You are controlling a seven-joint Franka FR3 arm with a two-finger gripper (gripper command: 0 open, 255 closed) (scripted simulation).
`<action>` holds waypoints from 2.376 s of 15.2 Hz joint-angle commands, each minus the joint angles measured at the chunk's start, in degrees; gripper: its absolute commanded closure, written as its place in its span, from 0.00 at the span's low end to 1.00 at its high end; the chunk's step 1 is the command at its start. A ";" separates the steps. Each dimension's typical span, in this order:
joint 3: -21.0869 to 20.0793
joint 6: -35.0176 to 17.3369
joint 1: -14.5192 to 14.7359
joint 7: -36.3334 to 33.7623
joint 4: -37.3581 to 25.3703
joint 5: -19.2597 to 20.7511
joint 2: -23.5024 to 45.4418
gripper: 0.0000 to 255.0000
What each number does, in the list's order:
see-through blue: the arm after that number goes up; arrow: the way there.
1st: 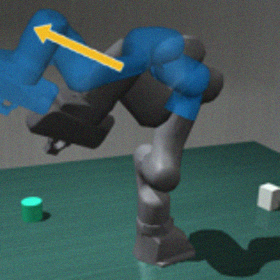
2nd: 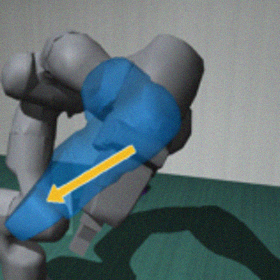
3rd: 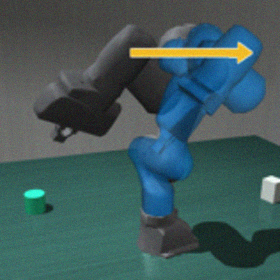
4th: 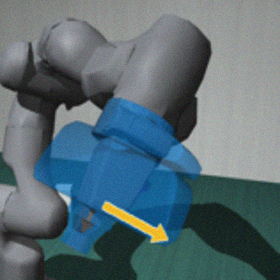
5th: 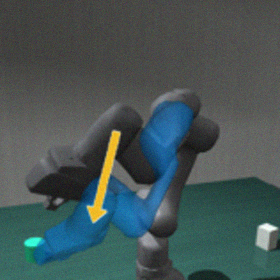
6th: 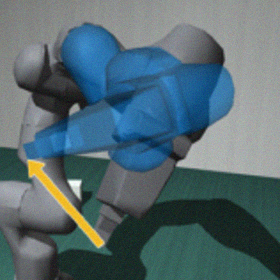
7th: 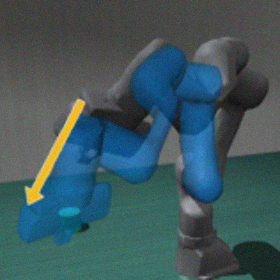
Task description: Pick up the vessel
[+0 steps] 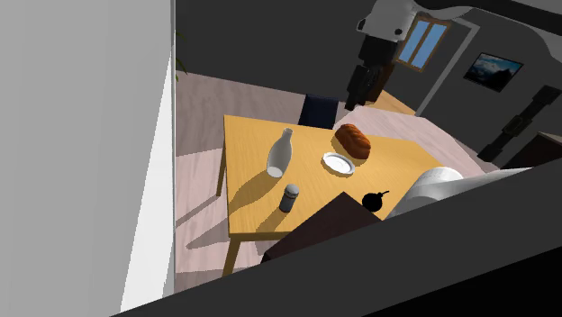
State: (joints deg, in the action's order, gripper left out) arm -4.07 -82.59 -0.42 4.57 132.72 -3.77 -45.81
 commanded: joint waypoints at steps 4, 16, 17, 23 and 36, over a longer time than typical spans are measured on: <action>0.62 -5.81 -0.07 1.25 6.12 0.21 -0.53 0.00; 3.13 -32.35 -0.80 6.37 24.79 0.81 6.52 0.00; 3.36 -34.89 -0.87 6.83 25.84 0.82 7.94 0.00; 4.87 -51.18 -1.03 9.90 30.10 0.49 19.60 0.00; 6.85 -79.94 0.87 21.65 27.86 -9.46 50.31 0.00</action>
State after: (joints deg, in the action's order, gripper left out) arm 2.94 -161.40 0.45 25.45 160.82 -12.34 3.17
